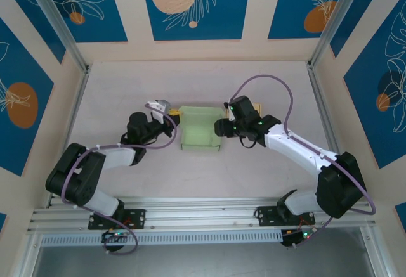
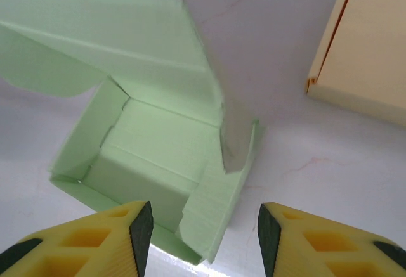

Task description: Fold the paper box

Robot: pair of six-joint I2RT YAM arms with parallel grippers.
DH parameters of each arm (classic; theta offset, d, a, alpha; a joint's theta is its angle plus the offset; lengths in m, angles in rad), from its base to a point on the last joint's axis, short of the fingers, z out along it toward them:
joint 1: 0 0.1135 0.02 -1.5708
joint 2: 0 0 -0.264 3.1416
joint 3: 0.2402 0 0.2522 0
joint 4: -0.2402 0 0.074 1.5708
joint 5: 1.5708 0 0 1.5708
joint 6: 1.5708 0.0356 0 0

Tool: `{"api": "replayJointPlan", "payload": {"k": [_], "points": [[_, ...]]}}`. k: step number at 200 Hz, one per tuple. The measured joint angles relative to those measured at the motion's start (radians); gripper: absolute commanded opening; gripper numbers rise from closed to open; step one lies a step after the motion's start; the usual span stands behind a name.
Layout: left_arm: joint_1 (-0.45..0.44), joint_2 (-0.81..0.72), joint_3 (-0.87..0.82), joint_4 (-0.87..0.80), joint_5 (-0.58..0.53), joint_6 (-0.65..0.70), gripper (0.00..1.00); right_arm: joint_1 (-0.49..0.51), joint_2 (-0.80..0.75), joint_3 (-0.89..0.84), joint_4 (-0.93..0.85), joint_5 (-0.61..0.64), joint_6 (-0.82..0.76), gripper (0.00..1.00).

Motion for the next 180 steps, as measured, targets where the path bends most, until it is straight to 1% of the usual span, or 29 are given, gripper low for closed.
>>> {"api": "replayJointPlan", "payload": {"k": [30,78,120,157,180], "points": [[-0.008,-0.001,-0.016,0.006,-0.021,0.006,0.12,0.024,0.040,-0.037,-0.001,0.028,0.061,0.49],[-0.010,-0.023,-0.043,0.022,-0.036,0.015,0.12,0.039,0.182,-0.016,-0.004,0.086,0.112,0.49],[-0.010,-0.040,-0.042,-0.004,-0.036,0.035,0.11,0.040,0.255,0.045,-0.001,0.130,0.098,0.49],[-0.010,-0.045,-0.009,-0.062,-0.035,0.045,0.09,0.024,0.294,0.055,0.035,0.145,0.043,0.49],[-0.010,-0.056,0.006,-0.104,-0.035,0.047,0.08,0.010,0.348,0.074,0.060,0.173,-0.006,0.41]]}}
